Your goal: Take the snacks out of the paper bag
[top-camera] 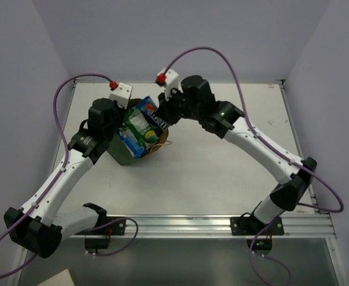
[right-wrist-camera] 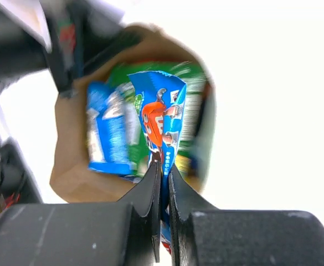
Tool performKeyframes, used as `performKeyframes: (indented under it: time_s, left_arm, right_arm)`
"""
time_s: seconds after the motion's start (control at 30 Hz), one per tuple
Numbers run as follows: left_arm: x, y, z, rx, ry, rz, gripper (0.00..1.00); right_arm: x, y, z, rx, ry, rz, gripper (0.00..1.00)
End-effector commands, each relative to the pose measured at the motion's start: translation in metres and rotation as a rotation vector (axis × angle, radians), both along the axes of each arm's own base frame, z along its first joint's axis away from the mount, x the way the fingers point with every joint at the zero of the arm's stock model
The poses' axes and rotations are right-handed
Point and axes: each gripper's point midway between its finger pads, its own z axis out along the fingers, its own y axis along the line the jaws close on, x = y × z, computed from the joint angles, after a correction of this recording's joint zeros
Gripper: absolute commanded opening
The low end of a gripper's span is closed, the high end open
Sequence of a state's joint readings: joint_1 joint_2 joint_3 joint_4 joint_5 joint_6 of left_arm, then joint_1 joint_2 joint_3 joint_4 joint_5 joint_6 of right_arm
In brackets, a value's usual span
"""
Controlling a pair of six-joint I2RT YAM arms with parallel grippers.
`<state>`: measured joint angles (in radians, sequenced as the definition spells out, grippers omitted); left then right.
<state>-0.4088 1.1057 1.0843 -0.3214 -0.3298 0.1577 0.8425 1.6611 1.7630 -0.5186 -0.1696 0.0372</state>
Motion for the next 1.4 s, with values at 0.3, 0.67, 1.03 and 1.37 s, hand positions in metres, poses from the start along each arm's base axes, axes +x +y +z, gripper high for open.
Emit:
performKeyframes:
  time_s: [0.3, 0.67, 1.03, 1.37]
  left_arm:
    - [-0.002, -0.004, 0.036, 0.017, -0.199, -0.079, 0.00]
    - [-0.002, -0.010, 0.035, 0.015, -0.205, -0.112, 0.00]
    - [-0.013, 0.004, 0.026, -0.153, -0.136, 0.039, 0.00]
    - [-0.020, 0.002, 0.019, -0.216, -0.090, 0.054, 0.00]
  right_arm:
    - [0.074, -0.153, -0.006, 0.043, 0.056, -0.531, 0.37]
    - [-0.004, -0.027, 0.023, 0.154, 0.008, -0.076, 0.62]
    - [-0.042, 0.081, -0.017, 0.271, 0.207, 0.100, 0.62]
    - [-0.047, 0.133, -0.074, 0.264, 0.319, 0.155, 0.69]
